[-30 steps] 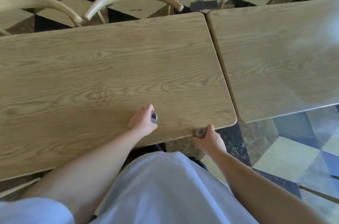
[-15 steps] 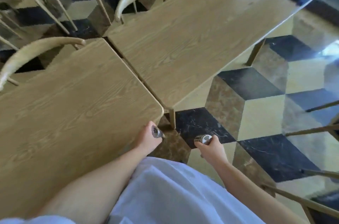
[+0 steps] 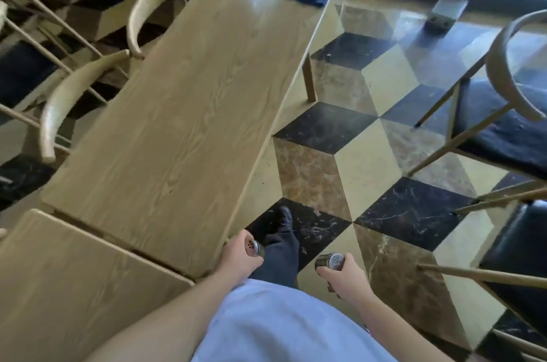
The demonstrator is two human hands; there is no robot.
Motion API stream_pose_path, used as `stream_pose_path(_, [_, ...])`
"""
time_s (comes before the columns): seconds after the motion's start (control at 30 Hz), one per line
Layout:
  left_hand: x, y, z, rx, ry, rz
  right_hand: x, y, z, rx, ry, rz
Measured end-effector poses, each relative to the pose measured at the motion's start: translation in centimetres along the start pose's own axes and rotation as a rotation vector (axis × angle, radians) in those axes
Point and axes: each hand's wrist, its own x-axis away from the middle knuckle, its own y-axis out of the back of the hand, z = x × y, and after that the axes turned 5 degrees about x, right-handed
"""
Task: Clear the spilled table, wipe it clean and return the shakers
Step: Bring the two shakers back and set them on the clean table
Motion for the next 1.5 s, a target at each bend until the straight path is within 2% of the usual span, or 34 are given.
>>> stream_pose_path(0.13, [-7.1,1.6,-6.0,-0.003,-0.048,0.133,-4.3,4.2,4.3,-0.038,-0.086,0.01])
stream_pose_path(0.27, [-14.5,4.5,-13.4,0.038,-0.068,0.118,-7.9,9.1,8.7,-0.06,-0.148,-0.051])
stream_pose_path(0.37, [-19.1,6.1,-18.3,0.072,-0.062,0.168,-10.0,12.2,11.9,-0.153,-0.189,-0.06])
stream_pose_path(0.53, [-21.9,7.1,-21.6,0.159,0.016,0.064,-13.1,15.2,15.8,-0.234,-0.192,-0.15])
stream_pose_path(0.63, [-23.3,7.5,-22.4,0.17,0.048,-0.027,-15.3,17.1,18.9,-0.198,-0.159,-0.108])
stream_pose_path(0.7, [-24.4,7.8,-22.8,0.195,0.102,-0.086,-17.2,18.8,21.0,-0.134,-0.138,-0.071])
stream_pose_path(0.9, [-31.0,10.0,-27.1,0.333,0.283,-0.125,-24.8,25.5,29.2,0.053,-0.036,0.011])
stream_pose_path(1.0, [-32.7,10.5,-29.3,0.393,0.382,-0.196,-28.9,28.8,33.5,0.327,0.045,0.076])
stream_pose_path(1.1, [-33.7,9.9,-30.4,0.595,0.49,-0.303,-32.2,30.6,38.2,0.508,0.113,0.165])
stream_pose_path(1.17, [-34.2,9.0,-30.5,0.66,0.543,-0.342,-34.0,30.8,41.7,0.584,0.177,0.203])
stream_pose_path(1.3, [-33.0,7.6,-31.2,0.698,0.533,-0.5,-34.6,28.3,48.0,0.695,0.345,0.212])
stream_pose_path(1.4, [-33.2,7.0,-29.6,0.658,0.534,-0.635,-34.1,25.5,51.9,0.768,0.467,0.246])
stream_pose_path(1.5, [-33.9,7.2,-27.7,0.603,0.583,-0.676,-34.3,23.4,53.9,0.891,0.519,0.239])
